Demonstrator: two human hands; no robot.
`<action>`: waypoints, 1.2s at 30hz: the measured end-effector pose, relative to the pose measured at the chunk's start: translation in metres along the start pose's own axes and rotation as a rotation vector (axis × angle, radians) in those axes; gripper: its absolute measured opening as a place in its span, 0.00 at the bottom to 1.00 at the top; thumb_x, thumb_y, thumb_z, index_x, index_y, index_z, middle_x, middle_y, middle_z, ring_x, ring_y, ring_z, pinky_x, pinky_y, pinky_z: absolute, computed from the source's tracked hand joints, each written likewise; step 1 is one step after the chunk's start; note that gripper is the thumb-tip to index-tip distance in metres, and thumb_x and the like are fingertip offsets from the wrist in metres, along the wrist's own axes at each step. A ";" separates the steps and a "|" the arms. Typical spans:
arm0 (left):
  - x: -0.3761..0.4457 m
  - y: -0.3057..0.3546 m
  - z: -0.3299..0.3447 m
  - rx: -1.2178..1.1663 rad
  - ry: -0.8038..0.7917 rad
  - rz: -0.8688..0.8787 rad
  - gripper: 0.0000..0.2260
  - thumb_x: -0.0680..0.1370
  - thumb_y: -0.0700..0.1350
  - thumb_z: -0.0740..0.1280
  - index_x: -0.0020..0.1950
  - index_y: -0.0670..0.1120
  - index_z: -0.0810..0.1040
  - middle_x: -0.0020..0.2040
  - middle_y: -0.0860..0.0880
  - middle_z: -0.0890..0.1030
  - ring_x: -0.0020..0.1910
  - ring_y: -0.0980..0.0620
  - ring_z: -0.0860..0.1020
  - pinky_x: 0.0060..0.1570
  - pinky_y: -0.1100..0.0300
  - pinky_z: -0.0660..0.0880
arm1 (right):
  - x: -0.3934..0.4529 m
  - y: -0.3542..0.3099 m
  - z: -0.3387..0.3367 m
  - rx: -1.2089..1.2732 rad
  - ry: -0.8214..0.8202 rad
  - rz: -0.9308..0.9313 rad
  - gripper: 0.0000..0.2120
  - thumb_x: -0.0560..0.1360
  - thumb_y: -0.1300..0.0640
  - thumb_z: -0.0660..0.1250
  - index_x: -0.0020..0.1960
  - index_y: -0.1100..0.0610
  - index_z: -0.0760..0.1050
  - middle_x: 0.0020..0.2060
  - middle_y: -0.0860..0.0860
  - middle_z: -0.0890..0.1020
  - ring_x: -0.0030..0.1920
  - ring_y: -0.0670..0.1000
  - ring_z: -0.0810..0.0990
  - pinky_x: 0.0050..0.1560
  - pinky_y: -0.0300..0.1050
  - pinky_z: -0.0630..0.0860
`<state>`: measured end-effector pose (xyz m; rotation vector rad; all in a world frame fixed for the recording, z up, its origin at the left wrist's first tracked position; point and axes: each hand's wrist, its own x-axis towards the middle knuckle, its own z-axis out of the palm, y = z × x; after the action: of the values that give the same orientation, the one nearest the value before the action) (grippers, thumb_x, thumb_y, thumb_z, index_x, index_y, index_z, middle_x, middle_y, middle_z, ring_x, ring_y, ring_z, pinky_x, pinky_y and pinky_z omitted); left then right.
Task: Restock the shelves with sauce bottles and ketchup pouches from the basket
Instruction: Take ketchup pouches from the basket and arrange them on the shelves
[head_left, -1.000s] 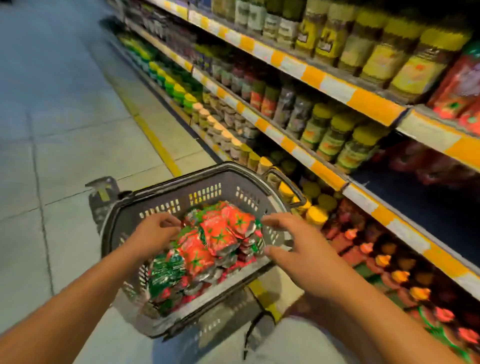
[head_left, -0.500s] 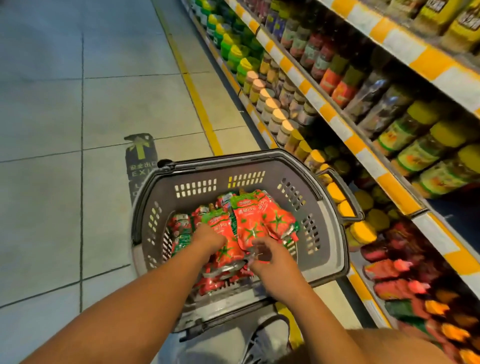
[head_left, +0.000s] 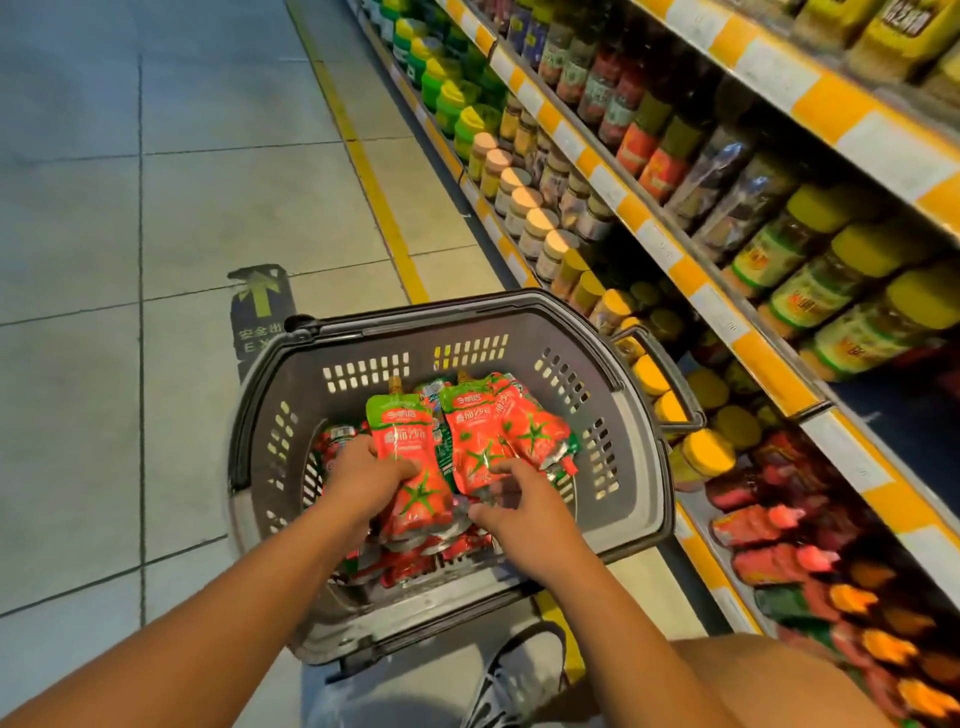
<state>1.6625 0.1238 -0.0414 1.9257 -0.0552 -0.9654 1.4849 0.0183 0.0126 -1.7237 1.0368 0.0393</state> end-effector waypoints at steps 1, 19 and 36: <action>-0.009 0.006 -0.004 -0.095 -0.041 0.016 0.09 0.74 0.39 0.77 0.52 0.47 0.83 0.46 0.47 0.88 0.46 0.45 0.87 0.49 0.47 0.83 | -0.001 -0.002 -0.001 0.060 -0.009 0.000 0.24 0.76 0.54 0.77 0.68 0.47 0.71 0.53 0.43 0.77 0.52 0.43 0.78 0.55 0.45 0.77; 0.033 0.029 0.069 -0.010 -0.121 -0.094 0.18 0.75 0.47 0.77 0.60 0.43 0.75 0.59 0.43 0.80 0.55 0.43 0.79 0.47 0.46 0.80 | -0.017 0.021 -0.035 0.584 0.151 -0.033 0.22 0.72 0.60 0.80 0.64 0.52 0.78 0.53 0.52 0.88 0.53 0.56 0.88 0.57 0.64 0.83; 0.021 0.000 0.089 -0.048 -0.212 -0.211 0.16 0.69 0.34 0.79 0.54 0.39 0.82 0.45 0.36 0.87 0.43 0.35 0.86 0.45 0.29 0.81 | -0.038 0.019 -0.043 0.547 0.226 -0.027 0.22 0.71 0.60 0.81 0.61 0.49 0.79 0.52 0.48 0.88 0.51 0.52 0.88 0.57 0.59 0.83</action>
<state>1.6198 0.0505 -0.0756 1.8044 0.0500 -1.2982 1.4299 0.0066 0.0348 -1.2571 1.0662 -0.4288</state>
